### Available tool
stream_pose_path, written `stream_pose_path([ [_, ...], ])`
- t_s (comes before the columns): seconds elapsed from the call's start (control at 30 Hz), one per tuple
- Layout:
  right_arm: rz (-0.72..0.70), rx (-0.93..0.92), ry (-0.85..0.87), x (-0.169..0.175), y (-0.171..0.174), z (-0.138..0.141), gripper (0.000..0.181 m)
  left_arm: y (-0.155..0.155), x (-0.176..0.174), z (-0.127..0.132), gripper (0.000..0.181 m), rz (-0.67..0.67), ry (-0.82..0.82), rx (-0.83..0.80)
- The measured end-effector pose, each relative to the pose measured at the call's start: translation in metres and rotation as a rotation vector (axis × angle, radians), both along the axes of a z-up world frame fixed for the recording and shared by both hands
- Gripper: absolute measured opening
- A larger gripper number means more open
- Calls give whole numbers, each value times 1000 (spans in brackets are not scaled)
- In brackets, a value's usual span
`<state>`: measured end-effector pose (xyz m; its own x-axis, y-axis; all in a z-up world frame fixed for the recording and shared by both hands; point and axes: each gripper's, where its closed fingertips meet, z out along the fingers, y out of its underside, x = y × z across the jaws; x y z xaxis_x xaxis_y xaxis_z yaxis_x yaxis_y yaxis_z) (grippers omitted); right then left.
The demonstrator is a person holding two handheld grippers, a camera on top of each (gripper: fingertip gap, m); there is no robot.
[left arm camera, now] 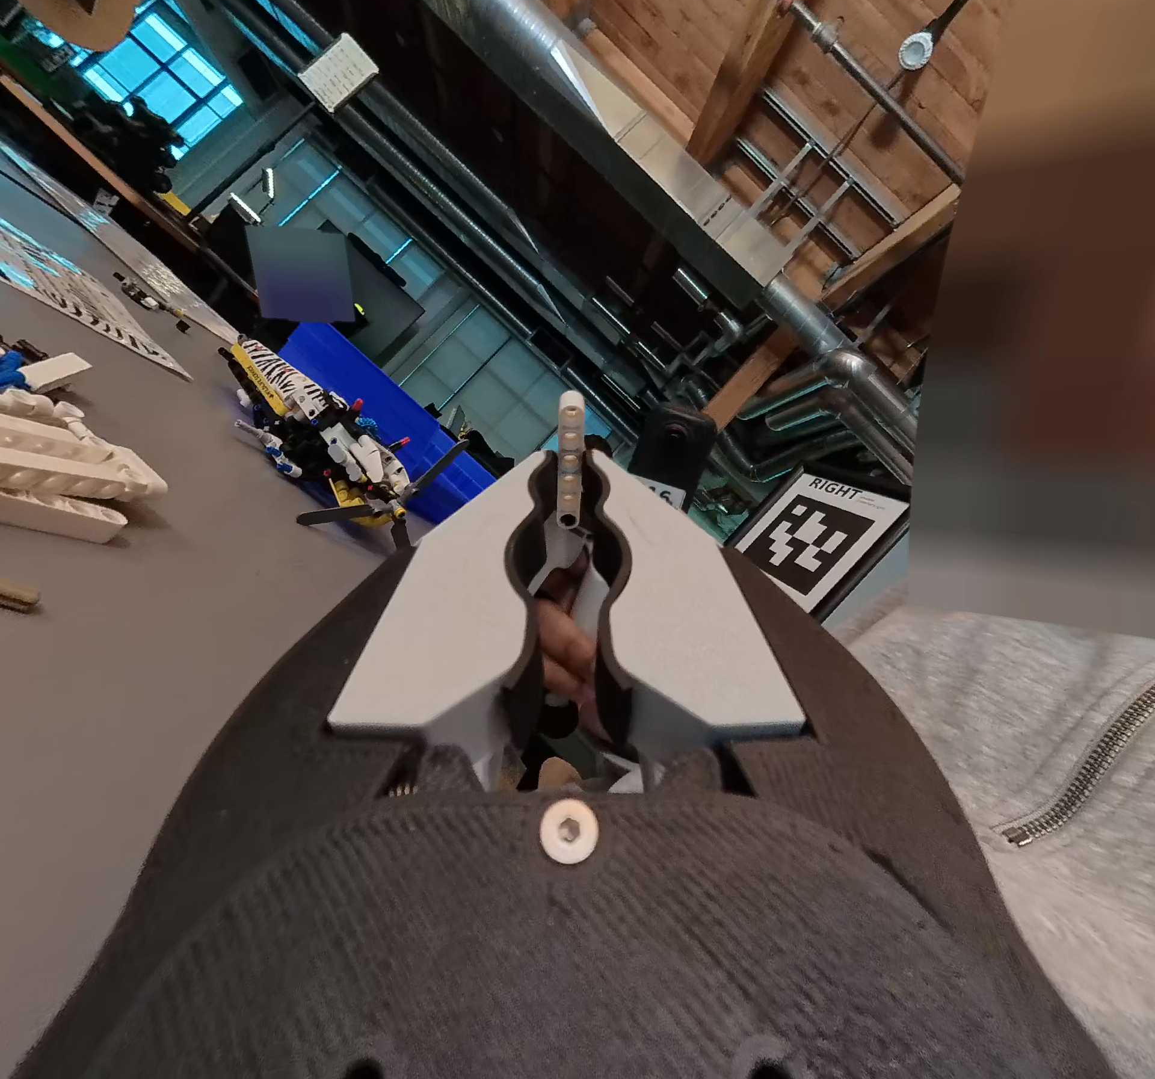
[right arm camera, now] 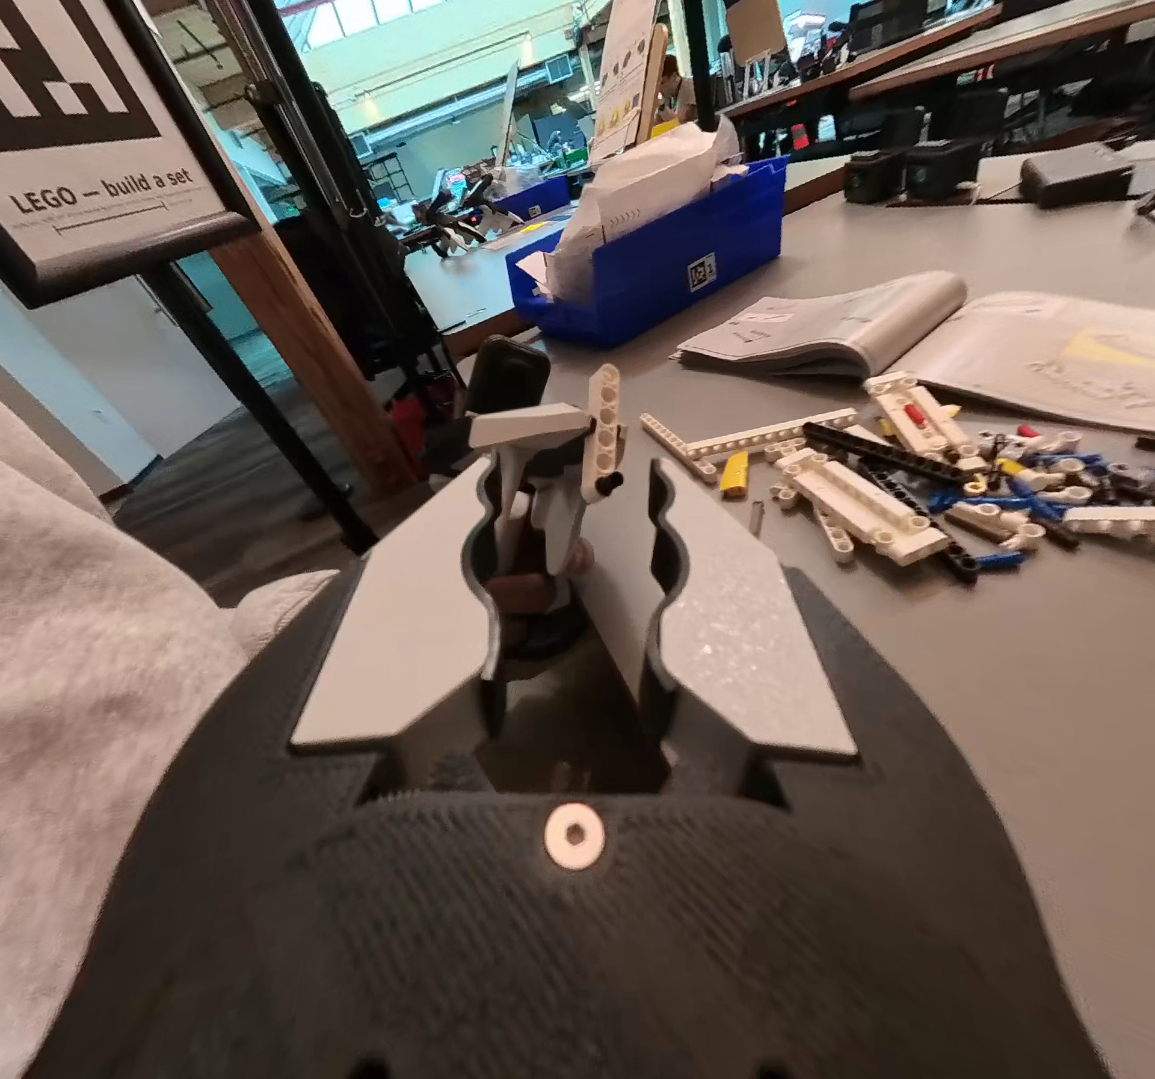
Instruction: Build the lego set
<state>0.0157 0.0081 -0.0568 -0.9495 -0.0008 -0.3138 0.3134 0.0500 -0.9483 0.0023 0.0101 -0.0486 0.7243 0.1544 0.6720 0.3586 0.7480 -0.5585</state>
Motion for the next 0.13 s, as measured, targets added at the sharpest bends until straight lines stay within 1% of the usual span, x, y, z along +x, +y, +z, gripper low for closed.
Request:
stream_pose_path([
  [0.03, 11, 0, -11, 2, -1, -1, 45, 1, 1, 1, 4, -1, 5, -2],
  [0.13, 50, 21, -36, 9, -6, -8, 44, 3, 1, 1, 5, -1, 14, -16],
])
